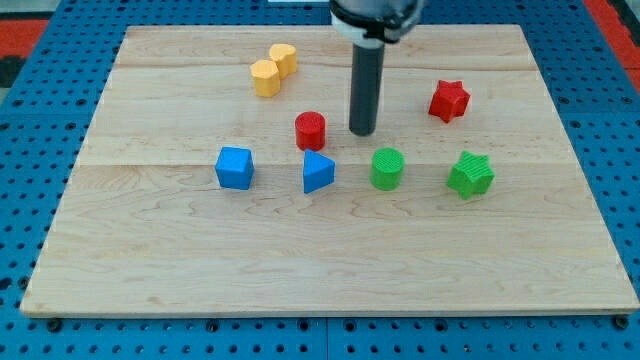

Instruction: Place red circle left to red star

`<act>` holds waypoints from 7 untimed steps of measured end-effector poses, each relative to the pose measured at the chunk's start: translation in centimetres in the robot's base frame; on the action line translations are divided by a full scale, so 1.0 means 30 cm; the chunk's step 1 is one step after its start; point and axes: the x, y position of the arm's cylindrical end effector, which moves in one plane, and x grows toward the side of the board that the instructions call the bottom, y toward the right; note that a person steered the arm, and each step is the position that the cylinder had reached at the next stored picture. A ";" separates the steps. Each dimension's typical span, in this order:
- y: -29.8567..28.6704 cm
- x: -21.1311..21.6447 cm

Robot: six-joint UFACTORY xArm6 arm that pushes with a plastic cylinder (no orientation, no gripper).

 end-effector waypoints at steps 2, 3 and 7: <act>-0.255 -0.030; -0.308 -0.160; -0.484 -0.271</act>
